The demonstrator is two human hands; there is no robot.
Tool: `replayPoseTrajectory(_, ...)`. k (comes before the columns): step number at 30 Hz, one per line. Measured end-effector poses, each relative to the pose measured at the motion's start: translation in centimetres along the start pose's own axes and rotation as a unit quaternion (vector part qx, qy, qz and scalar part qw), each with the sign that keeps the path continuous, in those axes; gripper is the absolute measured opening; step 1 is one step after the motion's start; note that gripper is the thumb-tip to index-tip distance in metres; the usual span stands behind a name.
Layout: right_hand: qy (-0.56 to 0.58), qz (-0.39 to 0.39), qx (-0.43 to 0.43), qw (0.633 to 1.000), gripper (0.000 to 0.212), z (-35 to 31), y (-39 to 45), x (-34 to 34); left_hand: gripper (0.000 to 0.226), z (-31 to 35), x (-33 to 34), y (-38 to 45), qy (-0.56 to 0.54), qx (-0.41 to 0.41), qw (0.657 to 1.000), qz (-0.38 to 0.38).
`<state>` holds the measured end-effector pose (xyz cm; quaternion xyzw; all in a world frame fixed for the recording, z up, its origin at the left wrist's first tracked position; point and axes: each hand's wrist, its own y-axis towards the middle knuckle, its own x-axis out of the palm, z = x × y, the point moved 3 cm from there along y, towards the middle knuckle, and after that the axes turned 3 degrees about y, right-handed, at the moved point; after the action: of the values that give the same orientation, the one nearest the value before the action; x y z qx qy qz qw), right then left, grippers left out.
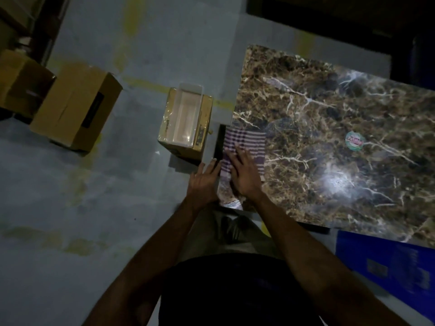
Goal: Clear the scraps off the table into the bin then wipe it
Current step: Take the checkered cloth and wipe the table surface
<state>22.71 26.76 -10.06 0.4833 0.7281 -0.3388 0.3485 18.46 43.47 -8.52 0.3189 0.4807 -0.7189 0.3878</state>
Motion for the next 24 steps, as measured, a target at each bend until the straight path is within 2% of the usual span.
replayPoseTrajectory(2, -0.019, -0.049, -0.043, 0.998, 0.052, 0.0, -2.1, -0.3, 0.111, 0.0, 0.4, -0.3, -0.003, 0.006, 1.000, -0.009)
replayPoseTrajectory(4, -0.013, -0.066, -0.067, 0.995, 0.052, 1.6, -3.2, -1.6, 0.109, -0.1, 0.4, -0.3, -0.066, -0.004, 0.998, -0.018)
replayPoseTrajectory(7, -0.008, -0.020, -0.012, 1.000, 0.051, 4.1, -0.5, -3.2, 0.095, 0.1, -0.4, 0.6, -0.155, -0.026, 0.987, 0.030)
replayPoseTrajectory(10, -0.008, 0.016, 0.026, 0.999, 0.051, 3.7, 4.1, -2.8, 0.082, 0.4, -0.5, 2.4, -0.187, 0.010, 0.977, 0.101)
replayPoseTrajectory(13, -0.001, 0.002, 0.011, 1.000, 0.050, 1.9, 4.8, -1.8, 0.081, 0.6, -1.3, 4.8, -0.165, -0.011, 0.983, 0.084)
replayPoseTrajectory(17, -0.017, -0.066, -0.090, 0.994, 0.050, 3.2, 1.2, -3.2, 0.074, 0.2, -1.1, 6.1, -0.182, -0.039, 0.981, 0.045)
replayPoseTrajectory(22, -0.004, -0.006, -0.002, 1.000, 0.052, 6.0, 6.3, -5.2, 0.085, 1.5, -1.6, 5.4, -0.208, -0.065, 0.975, 0.041)
replayPoseTrajectory(24, -0.002, 0.003, 0.000, 1.000, 0.051, 5.2, 8.6, -4.5, 0.086, 1.8, -1.3, 5.6, -0.222, -0.086, 0.970, 0.044)
